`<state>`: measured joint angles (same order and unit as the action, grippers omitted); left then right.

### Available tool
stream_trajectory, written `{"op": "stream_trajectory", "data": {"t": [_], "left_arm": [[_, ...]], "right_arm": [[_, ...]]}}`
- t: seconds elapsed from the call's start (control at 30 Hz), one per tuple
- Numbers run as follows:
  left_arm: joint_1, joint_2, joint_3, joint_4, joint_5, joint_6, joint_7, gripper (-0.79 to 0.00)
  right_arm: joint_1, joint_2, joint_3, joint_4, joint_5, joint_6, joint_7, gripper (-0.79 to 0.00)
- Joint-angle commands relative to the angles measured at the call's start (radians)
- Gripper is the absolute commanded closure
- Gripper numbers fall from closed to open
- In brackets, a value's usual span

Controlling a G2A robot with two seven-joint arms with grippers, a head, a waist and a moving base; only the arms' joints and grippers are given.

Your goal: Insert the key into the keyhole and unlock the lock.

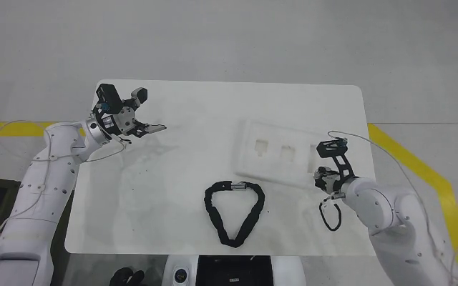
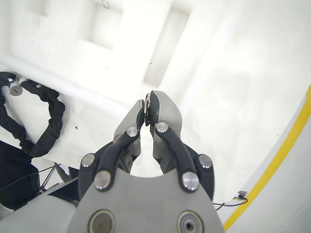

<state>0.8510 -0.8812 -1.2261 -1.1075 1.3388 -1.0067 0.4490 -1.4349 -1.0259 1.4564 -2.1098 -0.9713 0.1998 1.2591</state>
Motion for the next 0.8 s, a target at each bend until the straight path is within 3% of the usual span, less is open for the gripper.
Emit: {"op": "stream_trajectory", "data": {"t": [0.0, 0.33, 0.77], "left_arm": [[0.000, 0.000, 0.000, 0.000, 0.000, 0.000, 0.000, -0.785], [0.000, 0.000, 0.000, 0.000, 0.000, 0.000, 0.000, -0.785], [0.000, 0.000, 0.000, 0.000, 0.000, 0.000, 0.000, -0.785]], "right_arm": [[-0.002, 0.001, 0.008, -0.011, -0.008, 0.006, 0.005, 0.000], [-0.028, 0.001, 0.055, -0.097, 0.065, -0.021, -0.036, 0.000], [-0.070, -0.007, 0.080, -0.069, 0.418, -0.280, -0.280, 0.000]]}}
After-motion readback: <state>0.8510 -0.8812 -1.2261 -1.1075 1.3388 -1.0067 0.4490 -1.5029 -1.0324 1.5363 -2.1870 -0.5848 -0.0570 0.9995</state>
